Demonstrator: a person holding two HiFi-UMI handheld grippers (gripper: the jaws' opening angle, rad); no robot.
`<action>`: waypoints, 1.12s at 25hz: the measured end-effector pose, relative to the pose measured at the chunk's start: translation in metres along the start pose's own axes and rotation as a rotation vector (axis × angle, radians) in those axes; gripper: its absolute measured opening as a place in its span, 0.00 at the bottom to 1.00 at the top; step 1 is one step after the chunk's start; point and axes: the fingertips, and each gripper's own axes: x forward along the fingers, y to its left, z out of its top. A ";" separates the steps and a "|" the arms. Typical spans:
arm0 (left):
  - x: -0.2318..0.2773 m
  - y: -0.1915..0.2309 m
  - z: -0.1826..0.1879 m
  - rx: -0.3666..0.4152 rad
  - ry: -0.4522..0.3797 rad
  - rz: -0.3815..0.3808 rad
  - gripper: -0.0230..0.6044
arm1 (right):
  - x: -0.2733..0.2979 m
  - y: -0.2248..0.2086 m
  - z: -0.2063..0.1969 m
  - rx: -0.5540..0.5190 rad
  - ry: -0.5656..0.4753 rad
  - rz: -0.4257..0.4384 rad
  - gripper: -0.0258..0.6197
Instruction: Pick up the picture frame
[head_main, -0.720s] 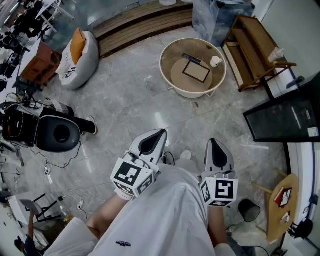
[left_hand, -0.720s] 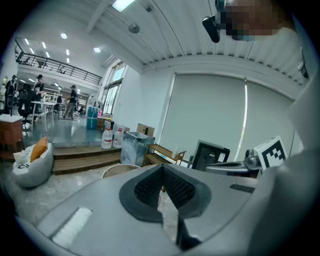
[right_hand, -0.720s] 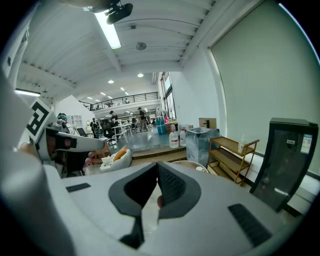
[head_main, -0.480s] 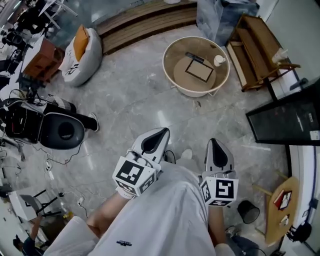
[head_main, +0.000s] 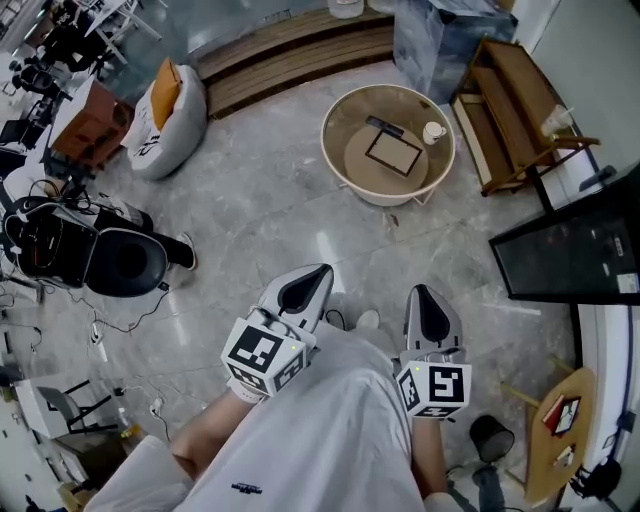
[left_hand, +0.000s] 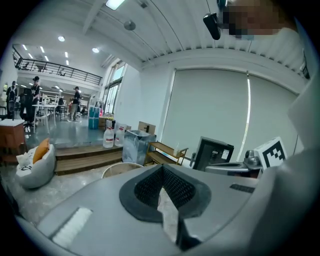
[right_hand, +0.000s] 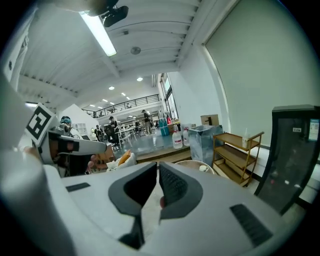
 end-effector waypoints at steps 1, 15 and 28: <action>0.002 -0.002 0.000 0.003 0.001 0.002 0.02 | -0.001 -0.005 -0.001 0.013 0.000 -0.001 0.05; 0.094 0.037 0.023 -0.014 0.034 -0.042 0.02 | 0.082 -0.054 0.012 0.070 0.050 -0.033 0.05; 0.239 0.189 0.127 0.008 0.056 -0.203 0.02 | 0.285 -0.068 0.095 0.019 0.083 -0.111 0.05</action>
